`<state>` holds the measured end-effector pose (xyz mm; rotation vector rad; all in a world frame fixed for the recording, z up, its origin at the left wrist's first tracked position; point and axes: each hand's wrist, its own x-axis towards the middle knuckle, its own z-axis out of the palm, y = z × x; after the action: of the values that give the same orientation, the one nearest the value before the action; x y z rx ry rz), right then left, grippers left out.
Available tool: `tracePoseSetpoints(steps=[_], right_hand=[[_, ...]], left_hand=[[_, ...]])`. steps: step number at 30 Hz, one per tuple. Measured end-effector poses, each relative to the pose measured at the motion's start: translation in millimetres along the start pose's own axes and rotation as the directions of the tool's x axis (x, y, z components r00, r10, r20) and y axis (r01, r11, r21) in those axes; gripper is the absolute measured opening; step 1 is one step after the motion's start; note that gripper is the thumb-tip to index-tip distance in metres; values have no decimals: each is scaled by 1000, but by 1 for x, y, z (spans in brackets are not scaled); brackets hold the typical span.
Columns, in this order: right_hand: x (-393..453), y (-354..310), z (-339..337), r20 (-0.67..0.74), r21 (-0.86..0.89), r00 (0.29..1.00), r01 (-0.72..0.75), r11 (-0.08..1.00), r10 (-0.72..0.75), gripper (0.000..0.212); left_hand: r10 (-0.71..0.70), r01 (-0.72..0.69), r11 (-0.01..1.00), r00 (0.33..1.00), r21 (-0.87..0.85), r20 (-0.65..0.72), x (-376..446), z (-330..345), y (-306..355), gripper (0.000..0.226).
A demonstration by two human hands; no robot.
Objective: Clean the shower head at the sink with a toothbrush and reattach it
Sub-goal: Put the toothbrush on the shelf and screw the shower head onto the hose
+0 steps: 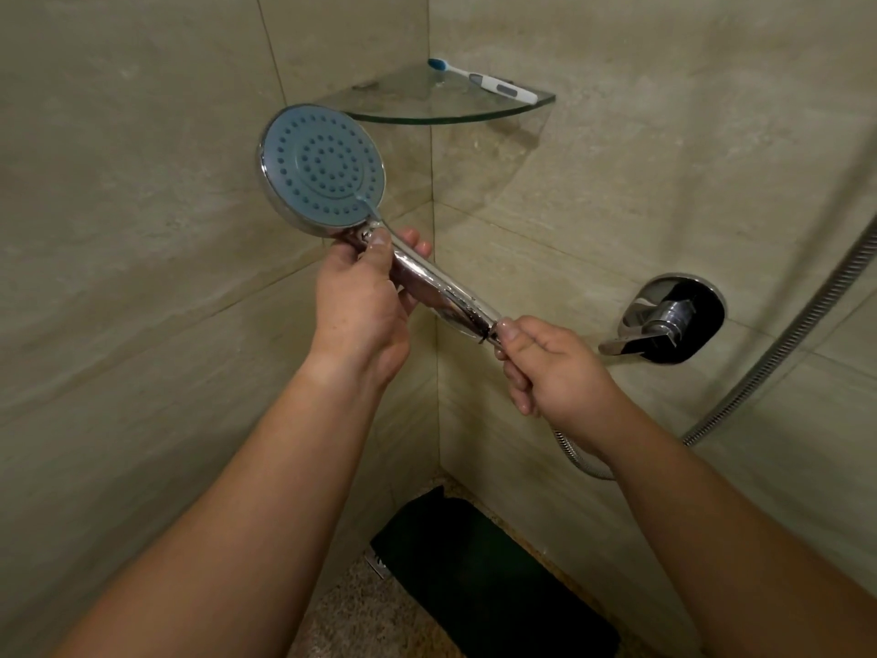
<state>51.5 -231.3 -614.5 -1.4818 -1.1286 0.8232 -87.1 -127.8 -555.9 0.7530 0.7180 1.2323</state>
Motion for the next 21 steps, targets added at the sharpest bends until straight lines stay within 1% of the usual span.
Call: tracePoseSetpoints(steps=[3,7,11,14,17,19,20,21], right_hand=[[-3,0,1,28,85,999,-45,995,43,37],[-7,4,2,40,125,995,-92,988,87,41],[-10,9,2,90,194,989,-135,972,119,42],[-11,12,2,111,252,986,-153,956,128,43],[-13,18,-6,86,230,988,-146,962,130,45],[-17,24,-15,114,197,982,-172,965,151,45],[-19,28,-19,129,132,978,-180,975,163,45],[-21,32,-22,120,-7,979,-167,986,167,43]], left_hand=[[-1,2,1000,1000,-5,12,-1,-2,-2,19],[-13,12,999,1000,30,27,-4,-6,-5,17],[-5,2,998,999,56,51,-5,-3,-8,24],[-23,17,998,995,64,97,-5,-6,-10,17],[-121,103,991,965,84,234,-4,-20,-10,15],[-165,139,984,947,111,276,-5,-30,-14,20],[-152,118,983,950,137,273,-6,-33,-18,22],[-119,75,982,956,172,266,-9,-35,-23,22]])
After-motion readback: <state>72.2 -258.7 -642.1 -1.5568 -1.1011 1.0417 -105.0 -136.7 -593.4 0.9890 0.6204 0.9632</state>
